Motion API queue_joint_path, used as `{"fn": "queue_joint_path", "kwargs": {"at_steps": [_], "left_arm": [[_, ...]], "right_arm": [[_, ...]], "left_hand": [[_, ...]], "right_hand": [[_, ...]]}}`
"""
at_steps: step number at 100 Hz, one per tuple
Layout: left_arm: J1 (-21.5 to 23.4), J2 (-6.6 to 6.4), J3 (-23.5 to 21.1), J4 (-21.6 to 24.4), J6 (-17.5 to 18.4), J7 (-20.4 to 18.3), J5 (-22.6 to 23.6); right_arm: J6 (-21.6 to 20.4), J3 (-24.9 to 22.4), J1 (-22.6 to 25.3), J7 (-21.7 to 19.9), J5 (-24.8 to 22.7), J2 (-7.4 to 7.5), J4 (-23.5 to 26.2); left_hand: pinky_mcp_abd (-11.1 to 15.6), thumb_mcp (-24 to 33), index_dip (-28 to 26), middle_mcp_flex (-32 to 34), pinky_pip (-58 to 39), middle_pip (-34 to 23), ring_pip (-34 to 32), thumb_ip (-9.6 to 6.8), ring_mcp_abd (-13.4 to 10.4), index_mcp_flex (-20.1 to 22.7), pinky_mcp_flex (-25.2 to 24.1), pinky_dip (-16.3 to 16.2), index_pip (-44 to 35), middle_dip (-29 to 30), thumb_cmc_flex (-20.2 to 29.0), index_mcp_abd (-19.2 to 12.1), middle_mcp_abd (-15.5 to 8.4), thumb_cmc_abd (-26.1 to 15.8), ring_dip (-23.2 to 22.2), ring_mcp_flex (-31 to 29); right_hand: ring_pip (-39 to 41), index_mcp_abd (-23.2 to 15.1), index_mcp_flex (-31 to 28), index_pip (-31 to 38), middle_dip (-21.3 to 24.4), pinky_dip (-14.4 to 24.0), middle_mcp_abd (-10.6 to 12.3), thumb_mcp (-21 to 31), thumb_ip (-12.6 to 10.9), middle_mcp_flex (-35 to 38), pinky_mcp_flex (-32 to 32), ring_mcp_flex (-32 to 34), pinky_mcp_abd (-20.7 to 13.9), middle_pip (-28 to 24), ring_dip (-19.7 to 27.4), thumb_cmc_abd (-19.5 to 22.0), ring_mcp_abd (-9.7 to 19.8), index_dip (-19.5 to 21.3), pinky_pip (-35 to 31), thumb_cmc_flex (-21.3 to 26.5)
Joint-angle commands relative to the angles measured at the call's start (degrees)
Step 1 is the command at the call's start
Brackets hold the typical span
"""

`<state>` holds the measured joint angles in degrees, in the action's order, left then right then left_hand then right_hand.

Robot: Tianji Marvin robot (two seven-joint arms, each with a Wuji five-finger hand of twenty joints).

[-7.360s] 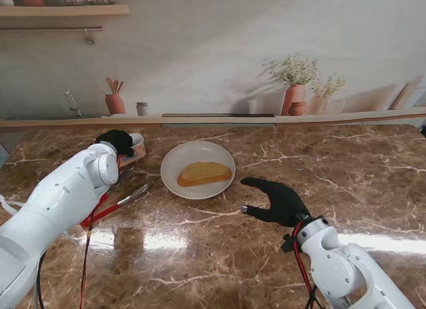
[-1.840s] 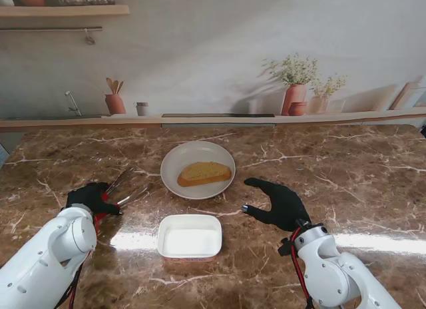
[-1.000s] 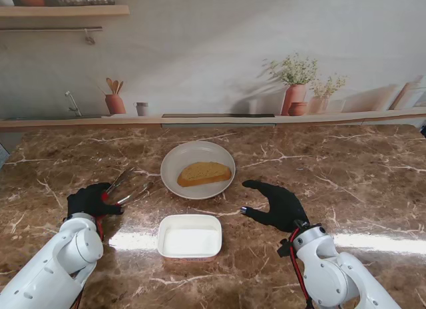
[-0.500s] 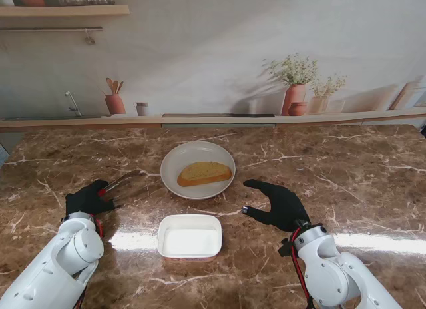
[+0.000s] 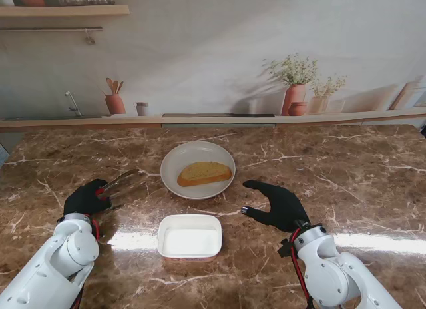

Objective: Pack bread into a bento box with kitchen tongs

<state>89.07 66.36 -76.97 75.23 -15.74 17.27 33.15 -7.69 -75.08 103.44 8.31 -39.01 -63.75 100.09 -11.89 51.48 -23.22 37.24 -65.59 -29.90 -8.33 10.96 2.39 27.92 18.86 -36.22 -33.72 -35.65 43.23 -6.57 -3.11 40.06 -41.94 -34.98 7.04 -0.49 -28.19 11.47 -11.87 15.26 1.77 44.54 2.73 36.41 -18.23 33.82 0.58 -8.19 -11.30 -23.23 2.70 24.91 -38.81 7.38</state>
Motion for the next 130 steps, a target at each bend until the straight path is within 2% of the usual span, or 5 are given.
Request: {"fn": "queue_joint_path", "kwargs": {"at_steps": [1,23,66,97,130], "left_arm": [[1.37,0.73,0.80,-3.00,0.79,-0.04,-0.49],[3.14,-0.68,-2.16,0.97,4.57,-4.55,1.69],[2.37,-4.79,-9.65,13.15,16.24,-23.80,6.29],[-6.57,-6.59,-4.10,11.08,19.00,-35.08,2.37],[-13.55,-6.74,3.56,5.96,19.04,-36.97,0.90]], "right_arm": [[0.18,0.00,0.60,-0.90,0.25,-0.01,-0.30],[0.46,-0.02,0.59,-1.41,0.40,0.06,-0.36],[0.60,0.16,0.20,-1.07,0.90,-0.06,-1.37],[0.28,0.05,0.08,-0.52,1.70,-0.22,-2.51],[-0.02,-0.47,0.16,-0.07,2.98,-0.45,-3.25]], "left_hand": [[-4.48,4.99,0.63,-1.43,-5.15,-1.33,-27.65,-4.91,8.48,3.28,5.84,-0.25,-1.69,1.44,3.51,-4.51,0.32,-7.01,-7.49,-9.12],[-2.93,4.49,4.21,0.18,-7.11,0.71,-29.41,-5.29,8.66,6.96,8.58,-2.50,4.47,6.60,1.22,1.57,1.48,-5.22,-7.90,-10.78],[-0.54,4.01,5.10,-0.55,-7.70,0.85,-29.75,-5.16,7.50,6.01,10.32,-3.88,6.38,7.58,0.34,2.66,1.50,-4.07,-8.85,-11.40],[-0.46,3.78,6.42,-1.87,-7.77,0.73,-29.95,-5.42,7.67,5.27,11.18,-5.20,9.00,7.62,1.11,6.01,3.71,-5.22,-10.36,-11.76],[0.36,3.91,7.91,-3.45,-8.67,0.37,-30.96,-5.57,7.56,4.92,11.16,-7.13,11.90,7.60,1.51,7.05,4.16,-5.04,-11.96,-11.54]], "right_hand": [[0.06,-1.04,-0.37,0.00,-0.64,1.69,0.73,-0.35,-1.38,0.91,0.06,0.55,0.10,0.04,-0.99,0.78,0.07,-0.42,-1.09,1.37],[0.17,-1.25,-0.38,0.00,-0.68,2.17,0.91,-0.52,-1.38,0.90,0.35,0.49,0.74,0.09,-1.19,0.92,-0.36,-0.41,-1.03,1.36],[0.16,-1.39,-0.49,0.02,-0.82,3.01,0.98,-0.65,-1.41,1.10,0.37,0.39,1.13,0.08,-1.48,0.99,-0.53,-0.39,-0.82,1.42],[0.11,-1.39,-0.64,0.08,-0.88,3.38,0.96,-0.63,-1.41,1.16,0.38,0.32,1.08,0.09,-1.55,1.03,-0.47,-0.35,-0.59,1.45],[0.12,-1.42,-0.66,0.08,-0.94,3.68,0.91,-0.57,-1.40,1.37,0.43,0.33,1.17,0.04,-1.60,1.01,-0.57,-0.36,-0.37,1.51]]}}
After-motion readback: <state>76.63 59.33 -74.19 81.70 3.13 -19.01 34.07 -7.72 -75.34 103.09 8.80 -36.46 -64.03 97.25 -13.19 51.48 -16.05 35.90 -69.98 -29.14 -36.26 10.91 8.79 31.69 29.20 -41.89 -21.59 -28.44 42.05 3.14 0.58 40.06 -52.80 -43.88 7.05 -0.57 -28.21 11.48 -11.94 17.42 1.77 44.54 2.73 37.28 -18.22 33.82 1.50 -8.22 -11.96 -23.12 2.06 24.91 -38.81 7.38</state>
